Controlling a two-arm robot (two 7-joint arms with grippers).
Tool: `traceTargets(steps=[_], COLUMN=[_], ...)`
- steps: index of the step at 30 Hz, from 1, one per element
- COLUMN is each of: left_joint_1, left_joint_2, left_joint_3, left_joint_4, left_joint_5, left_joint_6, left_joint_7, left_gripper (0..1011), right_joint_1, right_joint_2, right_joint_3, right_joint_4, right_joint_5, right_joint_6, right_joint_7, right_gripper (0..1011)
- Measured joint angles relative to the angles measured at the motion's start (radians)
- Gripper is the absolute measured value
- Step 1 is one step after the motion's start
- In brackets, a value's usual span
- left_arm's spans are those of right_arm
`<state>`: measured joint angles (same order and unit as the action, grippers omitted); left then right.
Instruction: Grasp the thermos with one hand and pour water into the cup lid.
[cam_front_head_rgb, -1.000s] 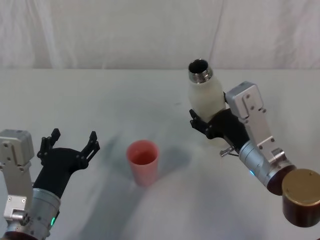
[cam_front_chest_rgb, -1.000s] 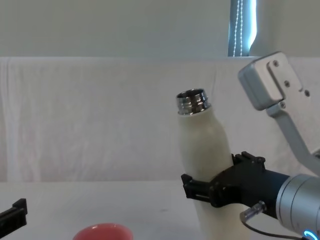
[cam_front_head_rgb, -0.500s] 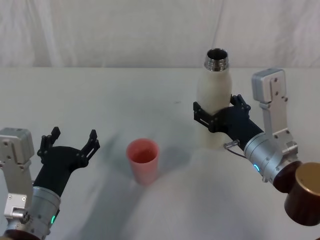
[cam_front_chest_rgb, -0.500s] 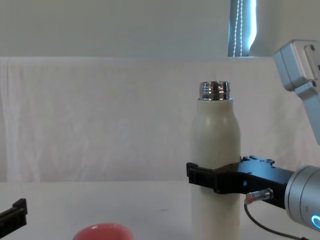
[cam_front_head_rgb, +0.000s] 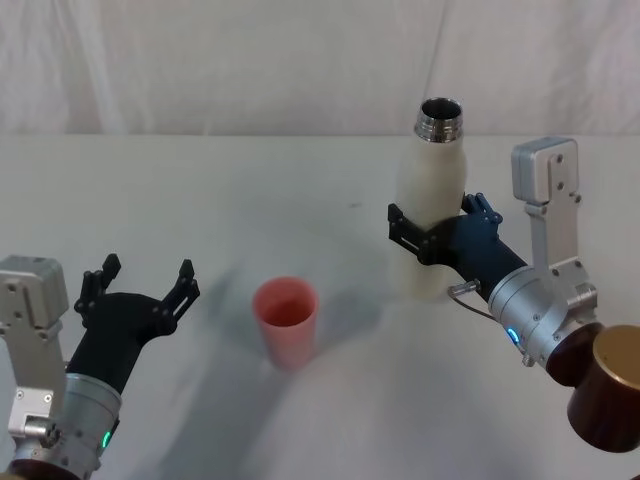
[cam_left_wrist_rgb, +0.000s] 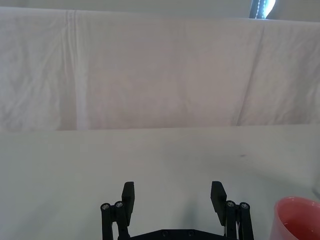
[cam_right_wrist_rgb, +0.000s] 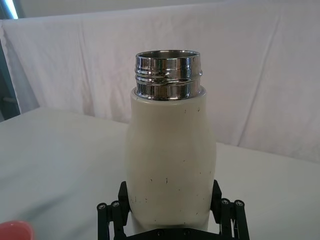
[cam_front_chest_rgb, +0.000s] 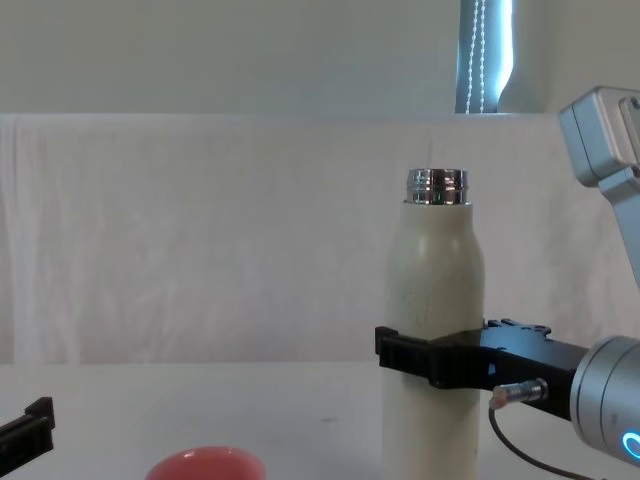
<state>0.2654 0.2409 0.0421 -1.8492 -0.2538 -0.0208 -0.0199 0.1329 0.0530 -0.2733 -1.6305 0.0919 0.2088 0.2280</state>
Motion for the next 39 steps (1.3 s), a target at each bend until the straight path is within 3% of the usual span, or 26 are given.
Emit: traceTargets(steps=[18,39], left_joint_1=[0.000,0.000], left_joint_2=[0.000,0.000], left_joint_3=[0.000,0.000], left_joint_4=[0.000,0.000], left_joint_5=[0.000,0.000], left_joint_6=[0.000,0.000], left_joint_7=[0.000,0.000], left_gripper=[1001,1001], right_joint_1=[0.045,0.076], right_joint_2=[0.005,-0.017], right_joint_3=[-0.042,-0.049], right_joint_4=[0.087,0.153], right_joint_5=[-0.021,-0.027], right_joint_6=[-0.092,-0.102], right_joint_7=[-0.047,-0.063], right_gripper=[950,950])
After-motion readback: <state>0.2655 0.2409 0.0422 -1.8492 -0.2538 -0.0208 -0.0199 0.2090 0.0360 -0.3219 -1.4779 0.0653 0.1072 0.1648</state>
